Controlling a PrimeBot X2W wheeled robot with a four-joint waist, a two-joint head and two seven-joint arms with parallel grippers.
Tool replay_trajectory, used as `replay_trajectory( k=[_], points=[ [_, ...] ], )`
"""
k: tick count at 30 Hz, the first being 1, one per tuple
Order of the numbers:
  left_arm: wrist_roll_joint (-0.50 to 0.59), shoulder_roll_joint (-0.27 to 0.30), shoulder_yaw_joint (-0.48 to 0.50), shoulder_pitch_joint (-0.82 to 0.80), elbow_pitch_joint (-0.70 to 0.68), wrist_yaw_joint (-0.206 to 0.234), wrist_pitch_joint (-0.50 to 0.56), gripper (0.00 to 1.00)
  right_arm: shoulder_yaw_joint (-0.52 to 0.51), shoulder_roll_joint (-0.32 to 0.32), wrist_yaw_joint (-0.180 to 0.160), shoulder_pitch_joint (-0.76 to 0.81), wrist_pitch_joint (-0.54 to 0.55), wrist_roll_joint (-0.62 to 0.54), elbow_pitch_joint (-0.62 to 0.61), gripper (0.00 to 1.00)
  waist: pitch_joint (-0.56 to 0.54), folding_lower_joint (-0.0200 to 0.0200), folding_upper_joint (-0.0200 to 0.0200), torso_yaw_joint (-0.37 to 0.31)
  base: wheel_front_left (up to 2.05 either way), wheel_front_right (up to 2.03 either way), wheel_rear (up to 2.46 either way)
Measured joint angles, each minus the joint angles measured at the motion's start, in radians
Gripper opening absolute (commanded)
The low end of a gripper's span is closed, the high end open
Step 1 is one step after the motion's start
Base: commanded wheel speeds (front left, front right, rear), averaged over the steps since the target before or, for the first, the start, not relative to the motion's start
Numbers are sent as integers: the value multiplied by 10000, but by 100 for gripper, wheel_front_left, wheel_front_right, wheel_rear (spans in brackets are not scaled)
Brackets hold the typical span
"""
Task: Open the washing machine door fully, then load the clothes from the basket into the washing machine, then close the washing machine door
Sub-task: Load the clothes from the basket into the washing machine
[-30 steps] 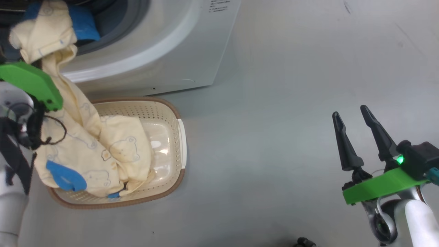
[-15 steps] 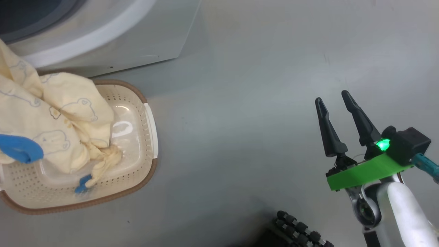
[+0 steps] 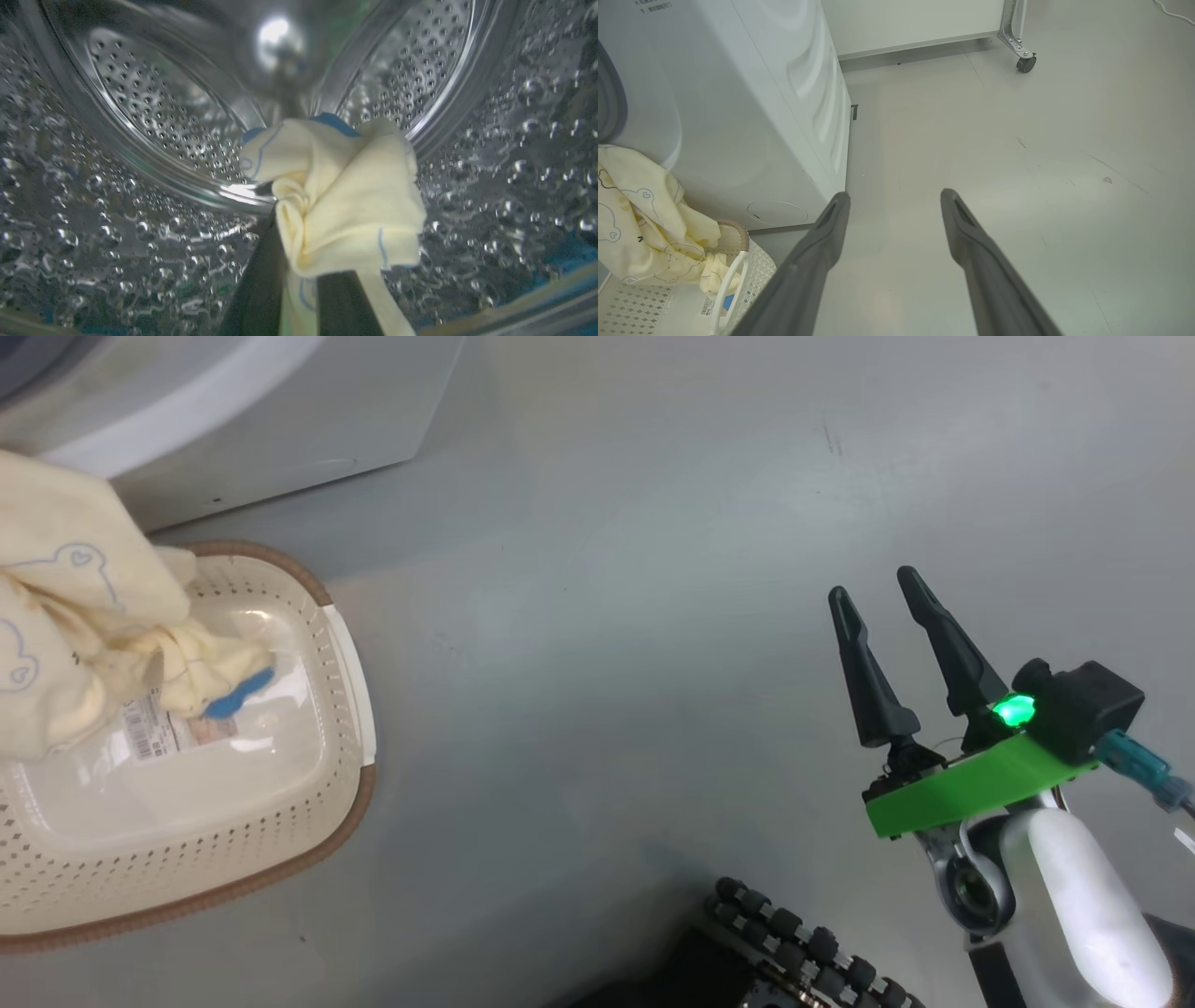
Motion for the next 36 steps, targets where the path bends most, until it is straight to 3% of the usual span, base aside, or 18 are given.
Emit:
replay_trajectory(
  k=[7,11,12,13,14,29,36],
  points=[
    [662,98,-100,-656,326,253,-2380,0,86,-2,0,-148,-29,105,146,100,0,-2,0,-134,0,0,0],
    [562,65,-92,-698,1124,222,-2591,0,105,-2,0,-148,-31,245,144,100,-6,-2,0,-161,0,0,0],
    [476,65,-86,-694,1358,221,-2487,15,117,-2,0,-148,-31,245,144,100,-13,-2,1,-162,0,0,0],
    [395,65,-56,-692,1547,217,-2378,41,130,-2,0,-148,-38,245,146,100,-18,-2,1,-165,0,0,0],
    [347,69,-59,-689,1710,130,-2278,100,146,-2,0,-148,-38,247,148,100,-26,-2,1,-166,0,0,0],
    [290,-6,-255,-630,2589,73,-2307,100,25,-2,0,-160,-38,332,146,100,-165,-1,1,-4,0,0,0],
    [117,-301,-249,162,2629,433,-2936,100,-238,-2,0,-193,-38,236,150,100,-472,-1,0,191,0,0,0]
  ],
)
